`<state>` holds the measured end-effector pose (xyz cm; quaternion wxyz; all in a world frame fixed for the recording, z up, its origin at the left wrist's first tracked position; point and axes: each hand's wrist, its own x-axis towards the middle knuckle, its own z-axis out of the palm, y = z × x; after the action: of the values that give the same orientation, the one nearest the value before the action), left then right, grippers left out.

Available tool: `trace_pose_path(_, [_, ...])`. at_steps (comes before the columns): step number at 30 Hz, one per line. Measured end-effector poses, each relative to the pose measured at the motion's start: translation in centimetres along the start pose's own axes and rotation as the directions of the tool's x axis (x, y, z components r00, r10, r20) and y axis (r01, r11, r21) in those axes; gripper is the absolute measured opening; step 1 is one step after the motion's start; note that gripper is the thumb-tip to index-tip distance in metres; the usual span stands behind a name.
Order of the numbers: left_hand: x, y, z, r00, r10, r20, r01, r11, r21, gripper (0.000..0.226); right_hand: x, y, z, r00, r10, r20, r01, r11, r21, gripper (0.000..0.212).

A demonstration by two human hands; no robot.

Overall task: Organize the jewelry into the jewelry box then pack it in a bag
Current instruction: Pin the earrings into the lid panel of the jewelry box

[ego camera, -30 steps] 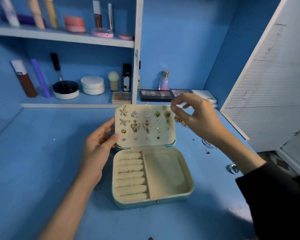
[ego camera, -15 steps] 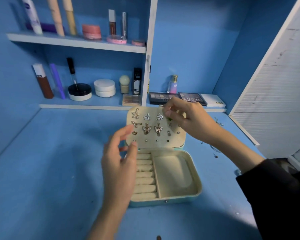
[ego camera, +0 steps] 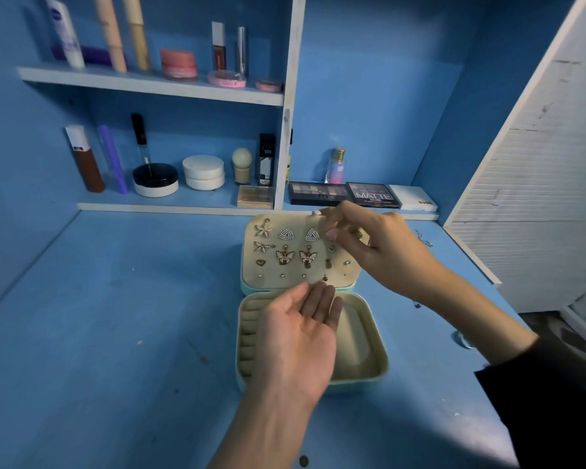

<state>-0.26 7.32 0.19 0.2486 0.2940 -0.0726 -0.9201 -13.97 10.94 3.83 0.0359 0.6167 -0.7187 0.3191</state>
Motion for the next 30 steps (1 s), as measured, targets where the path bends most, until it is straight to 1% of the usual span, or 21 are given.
trace_pose_path(4, [0.4, 0.0, 0.1, 1.000, -0.016, -0.005, 0.016, 1.000, -0.021, 0.032, -0.6, -0.2, -0.3, 1.000, -0.025, -0.004, 0.025, 1.000, 0.008, 0.008])
trace_pose_path(8, [0.5, -0.2, 0.1, 1.000, -0.019, -0.012, 0.018, 0.999, -0.048, 0.034, -1.4, -0.7, -0.5, 0.999, -0.037, -0.012, 0.038, 0.999, 0.018, 0.004])
trace_pose_path(12, [0.4, -0.5, -0.1, 1.000, -0.006, -0.023, 0.004, 0.997, -0.078, 0.032, -2.5, -1.1, -0.8, 0.999, -0.043, -0.019, 0.044, 0.999, 0.029, 0.004])
trace_pose_path(15, [0.2, -0.8, -0.2, 1.000, 0.004, -0.023, -0.007, 0.996, -0.095, 0.029, -3.2, -1.4, -0.8, 0.996, -0.087, -0.026, 0.087, 0.996, -0.010, 0.003])
trace_pose_path(20, [-0.1, -1.5, -0.4, 0.999, 0.025, 0.029, -0.022, 0.995, -0.092, 0.044, -4.3, -2.0, -0.8, 0.989, -0.144, -0.018, 0.142, 0.987, -0.078, 0.007])
trace_pose_path(24, [-0.4, -2.0, -0.2, 0.994, 0.055, 0.098, -0.045, 0.994, -0.096, 0.045, -5.2, -1.8, -0.7, 0.991, -0.137, -0.006, 0.136, 0.987, -0.082, 0.012])
trace_pose_path(28, [-0.7, -2.2, -0.3, 0.988, 0.080, 0.129, -0.066, 0.992, -0.108, 0.037, -6.0, -2.2, -1.2, 0.991, -0.133, 0.032, 0.135, 0.990, -0.041, 0.021])
trace_pose_path(30, [-0.8, -2.2, -0.4, 0.988, 0.094, 0.123, -0.081, 0.991, -0.109, 0.042, -5.9, -2.6, -1.9, 0.992, -0.123, 0.022, 0.122, 0.992, 0.023, 0.015])
